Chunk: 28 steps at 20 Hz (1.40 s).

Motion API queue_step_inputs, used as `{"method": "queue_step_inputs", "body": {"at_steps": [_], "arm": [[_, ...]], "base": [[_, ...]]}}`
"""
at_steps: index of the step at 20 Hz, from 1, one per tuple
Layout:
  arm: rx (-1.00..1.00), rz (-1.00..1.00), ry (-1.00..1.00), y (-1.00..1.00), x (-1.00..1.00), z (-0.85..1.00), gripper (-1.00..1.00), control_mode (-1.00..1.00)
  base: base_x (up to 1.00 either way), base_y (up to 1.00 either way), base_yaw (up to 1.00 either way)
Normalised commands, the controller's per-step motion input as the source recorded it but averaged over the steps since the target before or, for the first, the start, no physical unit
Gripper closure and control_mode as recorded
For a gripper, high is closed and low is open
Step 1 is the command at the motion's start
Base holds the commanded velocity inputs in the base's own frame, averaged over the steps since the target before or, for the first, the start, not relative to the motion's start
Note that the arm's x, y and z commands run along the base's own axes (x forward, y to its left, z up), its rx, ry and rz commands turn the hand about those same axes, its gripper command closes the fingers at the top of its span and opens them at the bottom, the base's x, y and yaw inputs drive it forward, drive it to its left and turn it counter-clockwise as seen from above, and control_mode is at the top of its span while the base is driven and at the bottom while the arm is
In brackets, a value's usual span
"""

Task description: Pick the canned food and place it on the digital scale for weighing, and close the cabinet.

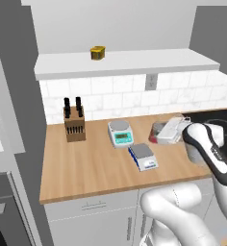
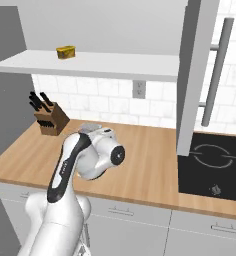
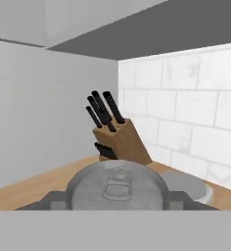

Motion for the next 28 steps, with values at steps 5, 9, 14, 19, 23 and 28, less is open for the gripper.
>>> {"method": "queue_step_inputs", "body": {"at_steps": [5, 9, 14, 19, 23, 28], "arm": [[-0.01, 0.25, 0.13, -0.01, 0.59, -0.65, 1.00, -1.00], [0.00, 0.21, -0.04, 0.00, 0.18, -0.60, 1.00, -1.00], [0.00, 0.05, -0.02, 0.00, 0.29, -0.33, 1.00, -1.00], [0.00, 0.00, 0.01, 0.01, 0.29, -0.21, 1.00, -1.00], [-0.02, 0.00, 0.00, 0.12, 0.09, -0.24, 1.00, -1.00], [-0.02, 0.00, -0.01, 0.08, 0.07, -0.25, 1.00, -1.00]], "base": [[0.00, 0.00, 0.00], [0.00, 0.00, 0.00], [0.00, 0.00, 0.00], [0.00, 0.00, 0.00], [0.00, 0.00, 0.00], [0.00, 0.00, 0.00]]}}
